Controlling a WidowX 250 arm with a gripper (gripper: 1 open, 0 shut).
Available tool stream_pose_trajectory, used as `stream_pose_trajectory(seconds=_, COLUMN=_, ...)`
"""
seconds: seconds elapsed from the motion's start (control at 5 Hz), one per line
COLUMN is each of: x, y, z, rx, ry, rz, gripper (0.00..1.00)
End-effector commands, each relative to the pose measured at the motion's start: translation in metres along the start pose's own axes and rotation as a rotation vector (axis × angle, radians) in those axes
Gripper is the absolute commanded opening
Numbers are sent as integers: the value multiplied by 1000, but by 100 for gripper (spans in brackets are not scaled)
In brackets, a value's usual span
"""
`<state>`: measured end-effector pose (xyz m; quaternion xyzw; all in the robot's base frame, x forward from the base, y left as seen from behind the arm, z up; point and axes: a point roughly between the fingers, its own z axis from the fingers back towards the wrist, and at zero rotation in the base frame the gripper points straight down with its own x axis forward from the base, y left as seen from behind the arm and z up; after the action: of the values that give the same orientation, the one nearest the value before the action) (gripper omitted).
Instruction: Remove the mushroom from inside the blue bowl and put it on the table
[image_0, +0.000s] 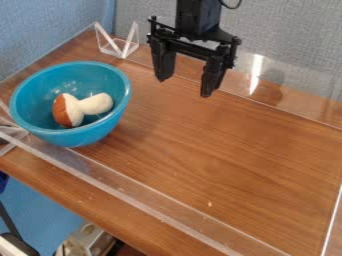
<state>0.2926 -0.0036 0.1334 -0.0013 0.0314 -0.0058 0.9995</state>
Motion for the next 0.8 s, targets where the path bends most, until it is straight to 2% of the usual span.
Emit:
stream_pose_trajectory(seconds=0.0, x=5, y=14, z=1, rx=-6, ry=-11, rz=54, gripper=100)
stream_pose_trajectory(seconds=0.2, x=13, y=34, z=1, rx=-13, ry=-27, rz=125, gripper=100)
stream_pose_trajectory(seconds=0.4, x=7, y=75, z=0, rx=-17, ry=-40, rz=258, gripper=100)
stream_pose_trajectory(seconds=0.6, x=-1, y=126, z=-8, rx=-18, ry=-46, rz=423, gripper=100)
